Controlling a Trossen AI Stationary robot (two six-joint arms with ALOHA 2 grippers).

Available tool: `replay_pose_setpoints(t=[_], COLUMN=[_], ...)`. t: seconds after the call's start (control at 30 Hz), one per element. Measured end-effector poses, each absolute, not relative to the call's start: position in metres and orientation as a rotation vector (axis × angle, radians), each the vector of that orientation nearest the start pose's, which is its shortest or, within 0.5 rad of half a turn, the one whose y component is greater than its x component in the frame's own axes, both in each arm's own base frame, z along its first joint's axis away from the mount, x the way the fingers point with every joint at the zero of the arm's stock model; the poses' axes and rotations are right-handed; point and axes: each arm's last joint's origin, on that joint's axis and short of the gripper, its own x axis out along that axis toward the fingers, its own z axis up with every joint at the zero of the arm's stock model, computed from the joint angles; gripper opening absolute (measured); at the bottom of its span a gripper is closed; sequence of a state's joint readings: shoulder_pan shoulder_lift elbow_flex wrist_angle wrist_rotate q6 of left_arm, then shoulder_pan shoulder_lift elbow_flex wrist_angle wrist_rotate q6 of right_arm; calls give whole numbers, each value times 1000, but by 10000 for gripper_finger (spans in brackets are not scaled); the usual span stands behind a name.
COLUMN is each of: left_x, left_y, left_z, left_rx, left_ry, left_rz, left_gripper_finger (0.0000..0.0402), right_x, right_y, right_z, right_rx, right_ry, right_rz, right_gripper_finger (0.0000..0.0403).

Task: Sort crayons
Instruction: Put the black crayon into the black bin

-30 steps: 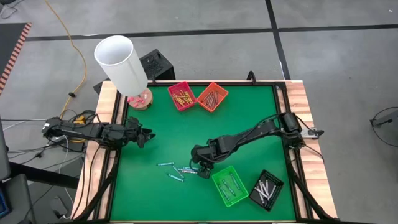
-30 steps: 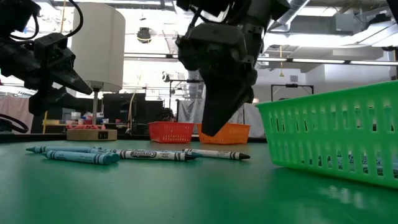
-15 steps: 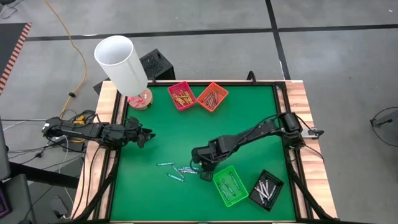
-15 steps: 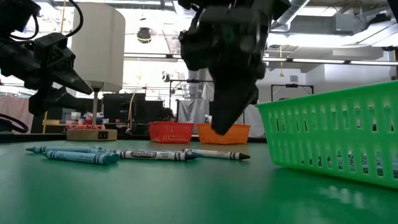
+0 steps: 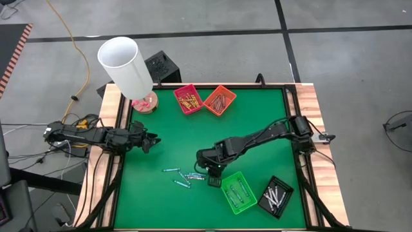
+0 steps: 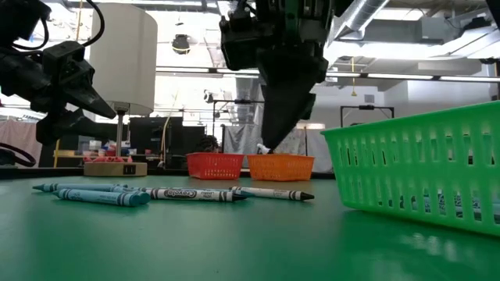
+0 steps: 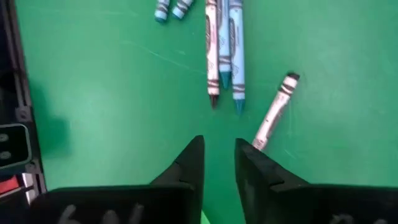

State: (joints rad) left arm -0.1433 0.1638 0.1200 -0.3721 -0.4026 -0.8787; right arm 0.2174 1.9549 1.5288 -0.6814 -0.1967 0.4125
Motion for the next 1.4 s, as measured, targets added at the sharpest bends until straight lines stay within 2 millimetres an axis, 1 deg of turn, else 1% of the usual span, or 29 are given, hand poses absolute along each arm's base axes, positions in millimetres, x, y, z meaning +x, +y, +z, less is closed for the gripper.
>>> replay_pose_setpoints(t=[0.07, 0.27, 0.37, 0.47, 0.6, 0.83, 0.97, 1.07, 1.2, 1.4], left_x=[94, 94, 94, 94, 94, 94, 94, 94, 94, 94], left_y=[-2, -2, -2, -2, -2, -2, -2, -2, -2, -2], left_z=[158, 158, 158, 158, 158, 158, 158, 158, 158, 158], left_rx=[-749, -750, -750, -749, -749, -749, -749, -750, -749, -749], left_ry=[261, 261, 261, 261, 261, 261, 261, 261, 260, 260], left_rz=[411, 412, 412, 412, 412, 412, 412, 411, 412, 413], left_gripper_finger=[215, 215, 215, 215, 215, 215, 215, 215, 215, 215], right_x=[398, 397, 398, 398, 397, 398, 403, 405, 407, 406], right_y=[91, 83, 84, 87, 90, 91, 97, 98, 98, 99], right_z=[215, 214, 214, 214, 214, 211, 198, 186, 174, 171], right_rx=[352, 360, 343, 304, 253, 300, 302, 295, 290, 281], right_ry=[1195, 1214, 1185, 1164, 1130, 1123, 1132, 1158, 1189, 1209], right_rz=[128, 102, 36, -31, -117, -184, -204, -212, -225, -235], right_gripper_finger=[113, 216, 241, 242, 230, 214, 209, 204, 199, 190])
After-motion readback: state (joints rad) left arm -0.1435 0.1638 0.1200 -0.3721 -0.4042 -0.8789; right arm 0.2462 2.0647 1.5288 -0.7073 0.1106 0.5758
